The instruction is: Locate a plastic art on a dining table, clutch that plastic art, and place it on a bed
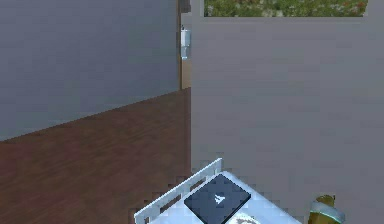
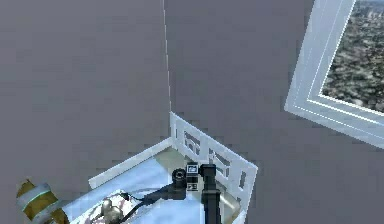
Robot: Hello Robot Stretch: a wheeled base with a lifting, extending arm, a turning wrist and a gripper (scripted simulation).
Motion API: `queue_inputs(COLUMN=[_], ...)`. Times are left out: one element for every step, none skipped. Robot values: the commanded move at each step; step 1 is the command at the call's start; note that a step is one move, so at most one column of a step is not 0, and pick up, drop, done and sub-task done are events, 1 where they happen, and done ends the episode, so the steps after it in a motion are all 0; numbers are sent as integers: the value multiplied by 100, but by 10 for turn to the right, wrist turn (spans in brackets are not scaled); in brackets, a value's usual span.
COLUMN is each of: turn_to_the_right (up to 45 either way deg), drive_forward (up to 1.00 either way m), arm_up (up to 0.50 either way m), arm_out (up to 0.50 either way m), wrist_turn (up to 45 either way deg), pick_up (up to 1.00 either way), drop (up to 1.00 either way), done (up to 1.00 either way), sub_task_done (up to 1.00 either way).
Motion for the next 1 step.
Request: queue_inputs(turn_to_the_right=[0], drive_forward=[0], arm_up=[0], arm_out=[0], wrist_turn=[0], pick_up=[0], drop=[0], done=[100], sub_task_done=[0])
